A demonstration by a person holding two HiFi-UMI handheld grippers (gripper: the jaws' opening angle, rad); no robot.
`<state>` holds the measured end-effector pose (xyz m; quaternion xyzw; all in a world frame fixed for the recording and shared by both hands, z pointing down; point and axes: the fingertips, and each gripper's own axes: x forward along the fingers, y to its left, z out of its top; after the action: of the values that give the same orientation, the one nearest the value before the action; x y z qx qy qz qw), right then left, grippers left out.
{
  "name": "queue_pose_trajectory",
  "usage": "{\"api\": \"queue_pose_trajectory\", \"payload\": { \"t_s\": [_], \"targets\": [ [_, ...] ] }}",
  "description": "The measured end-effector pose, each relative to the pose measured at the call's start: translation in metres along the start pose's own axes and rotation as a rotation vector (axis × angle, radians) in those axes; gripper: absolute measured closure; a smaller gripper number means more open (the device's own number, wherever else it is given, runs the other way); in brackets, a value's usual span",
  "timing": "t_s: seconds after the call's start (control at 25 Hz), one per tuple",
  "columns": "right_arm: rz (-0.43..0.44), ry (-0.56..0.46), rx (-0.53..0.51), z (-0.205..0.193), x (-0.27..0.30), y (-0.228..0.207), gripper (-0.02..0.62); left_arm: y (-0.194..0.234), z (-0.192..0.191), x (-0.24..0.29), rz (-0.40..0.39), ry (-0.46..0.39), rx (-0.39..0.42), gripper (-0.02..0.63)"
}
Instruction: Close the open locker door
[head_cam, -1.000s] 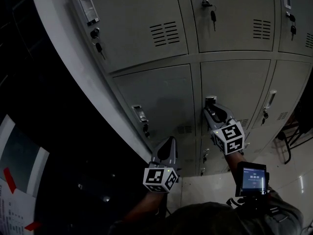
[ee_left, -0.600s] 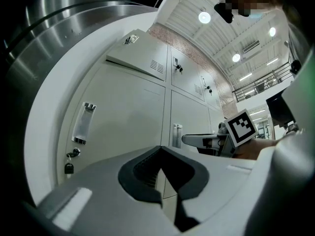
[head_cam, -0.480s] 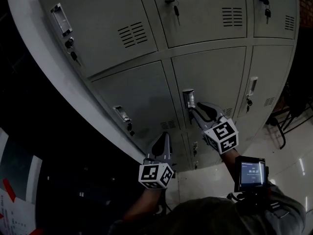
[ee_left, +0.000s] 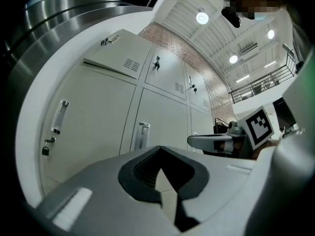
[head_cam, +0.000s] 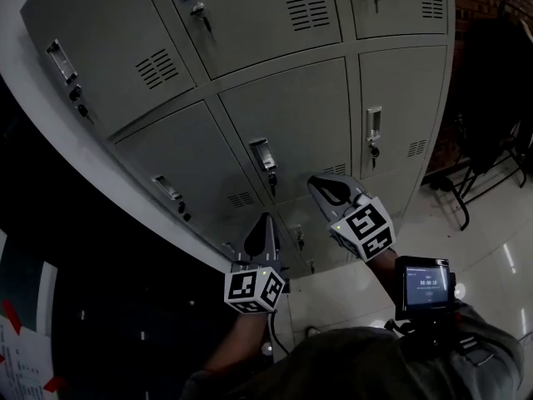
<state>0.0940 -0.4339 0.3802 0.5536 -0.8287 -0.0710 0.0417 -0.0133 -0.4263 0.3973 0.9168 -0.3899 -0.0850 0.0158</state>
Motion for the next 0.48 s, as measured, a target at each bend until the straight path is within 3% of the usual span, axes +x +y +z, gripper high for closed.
{"api": "queue_pose_trajectory", "payload": {
  "t_s": [0.48],
  "targets": [
    [0.077, 0.003, 0.026, -0.014, -0.13, -0.005, 0.591, -0.114, -0.014, -0.046, 0.101, 0.014, 0.004, 0.612]
  ]
}}
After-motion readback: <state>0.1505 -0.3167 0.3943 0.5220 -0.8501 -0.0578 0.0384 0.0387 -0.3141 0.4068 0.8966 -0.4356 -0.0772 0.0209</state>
